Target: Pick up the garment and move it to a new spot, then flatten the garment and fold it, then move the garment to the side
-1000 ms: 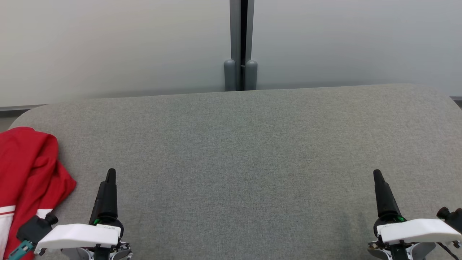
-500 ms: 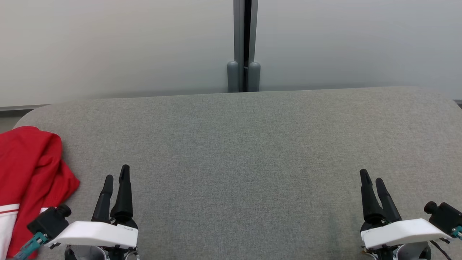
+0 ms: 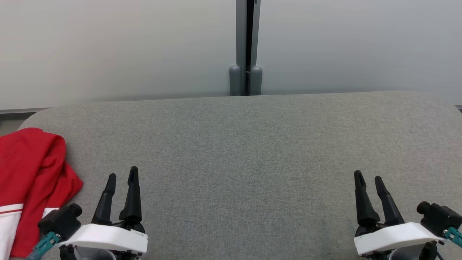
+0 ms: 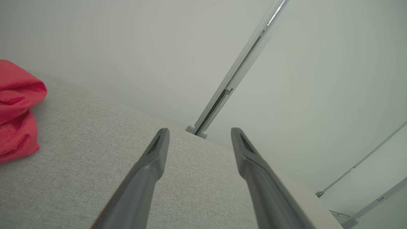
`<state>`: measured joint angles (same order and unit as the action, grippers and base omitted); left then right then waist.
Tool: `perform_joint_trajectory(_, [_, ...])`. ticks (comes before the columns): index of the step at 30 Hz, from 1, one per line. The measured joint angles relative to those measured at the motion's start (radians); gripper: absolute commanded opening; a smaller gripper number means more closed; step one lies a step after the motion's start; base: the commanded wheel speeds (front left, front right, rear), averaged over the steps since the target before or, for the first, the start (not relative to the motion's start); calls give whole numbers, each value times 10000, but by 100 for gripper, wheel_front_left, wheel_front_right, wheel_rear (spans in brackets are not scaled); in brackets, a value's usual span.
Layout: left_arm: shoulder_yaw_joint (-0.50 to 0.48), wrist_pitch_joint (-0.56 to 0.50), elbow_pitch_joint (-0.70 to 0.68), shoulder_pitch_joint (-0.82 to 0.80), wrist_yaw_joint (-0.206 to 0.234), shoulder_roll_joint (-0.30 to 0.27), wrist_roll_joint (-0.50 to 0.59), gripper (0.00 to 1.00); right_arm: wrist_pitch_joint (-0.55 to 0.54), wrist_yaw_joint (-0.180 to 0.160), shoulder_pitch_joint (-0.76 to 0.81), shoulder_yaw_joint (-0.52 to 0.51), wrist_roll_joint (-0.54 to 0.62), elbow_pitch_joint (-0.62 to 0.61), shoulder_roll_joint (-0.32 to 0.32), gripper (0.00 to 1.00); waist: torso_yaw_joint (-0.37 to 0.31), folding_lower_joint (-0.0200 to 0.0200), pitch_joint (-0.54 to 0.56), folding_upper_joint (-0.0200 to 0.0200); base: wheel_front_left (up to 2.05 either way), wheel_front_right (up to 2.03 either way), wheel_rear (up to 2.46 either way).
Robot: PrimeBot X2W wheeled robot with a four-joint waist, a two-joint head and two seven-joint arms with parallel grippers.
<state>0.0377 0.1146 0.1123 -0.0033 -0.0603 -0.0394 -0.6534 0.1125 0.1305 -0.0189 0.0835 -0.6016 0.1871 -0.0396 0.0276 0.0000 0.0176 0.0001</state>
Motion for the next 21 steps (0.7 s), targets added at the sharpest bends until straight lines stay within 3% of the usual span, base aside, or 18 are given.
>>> perform_joint_trajectory(21, [416, 525, 198, 262, -104, -31, 2063, 100, 520, 0, 255, -198, 1808, -115, -40, 100, 146, 0, 112, 0, 0, 0, 0])
